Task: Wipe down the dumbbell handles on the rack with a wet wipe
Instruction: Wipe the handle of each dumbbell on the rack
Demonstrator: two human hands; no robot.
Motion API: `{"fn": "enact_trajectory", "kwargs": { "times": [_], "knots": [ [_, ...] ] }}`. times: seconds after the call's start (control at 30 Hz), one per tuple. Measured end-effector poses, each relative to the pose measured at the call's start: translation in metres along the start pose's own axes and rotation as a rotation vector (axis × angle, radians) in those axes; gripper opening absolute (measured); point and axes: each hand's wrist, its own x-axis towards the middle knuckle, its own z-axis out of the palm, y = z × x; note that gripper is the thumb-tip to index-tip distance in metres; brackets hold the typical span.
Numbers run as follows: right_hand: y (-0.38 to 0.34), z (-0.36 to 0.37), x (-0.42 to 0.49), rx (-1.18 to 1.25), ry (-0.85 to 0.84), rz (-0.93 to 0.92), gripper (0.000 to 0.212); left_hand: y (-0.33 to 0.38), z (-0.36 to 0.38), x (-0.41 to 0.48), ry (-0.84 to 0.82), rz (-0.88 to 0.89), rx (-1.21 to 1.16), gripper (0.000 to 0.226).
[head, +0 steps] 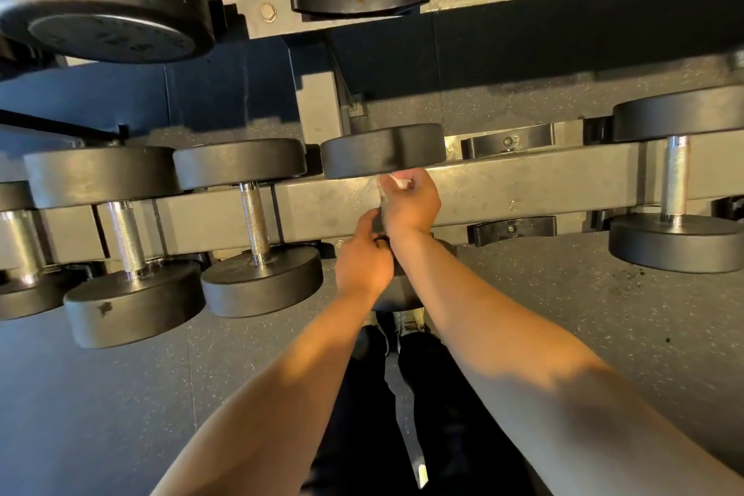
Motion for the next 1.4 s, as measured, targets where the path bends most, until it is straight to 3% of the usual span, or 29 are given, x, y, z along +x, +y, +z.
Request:
{"fn": "enact_trajectory", "kwargs": {
  "times": [0.47,0.6,0.7,0.83,1.0,1.1,1.23,1.4],
  "knots": [
    [0.021,-0.010,-0.007,-0.064,0.143,0.127,0.009,-0.004,0.001,0.004,0.021,-0.011,0.029,0.049],
    [0.007,-0.009,0.001,-0.092,-0.086,0.060,0.006,-0.006,0.003,0.006,0.012,-0.025,0.006,0.049],
    [-0.001,-0.010,0.008,-0.245,-0.256,0.021,0.016,-0.007,0.003,0.008,0.005,-0.039,-0.018,0.047],
    [0.005,-0.027,0.011,-0.456,-0.357,0.006,0.032,-0.009,0.004,0.007,-0.001,-0.044,-0.106,0.048],
    [0.021,-0.042,0.010,-0.834,-0.488,-0.024,0.027,-0.009,0.000,0.011,0.006,-0.063,-0.221,0.047],
    [0.024,-0.039,0.014,-1.081,-0.539,-0.008,0.025,-0.011,-0.003,0.012,-0.005,-0.094,-0.257,0.044],
    [0.022,-0.042,0.009,-1.319,-0.618,0.013,0.040,-0.016,-0.002,0.011,-0.034,-0.163,-0.259,0.041],
    [0.017,-0.045,-0.005,-1.363,-0.577,-0.043,0.036,-0.019,-0.006,0.000,-0.096,-0.139,-0.231,0.043]
  ]
}}
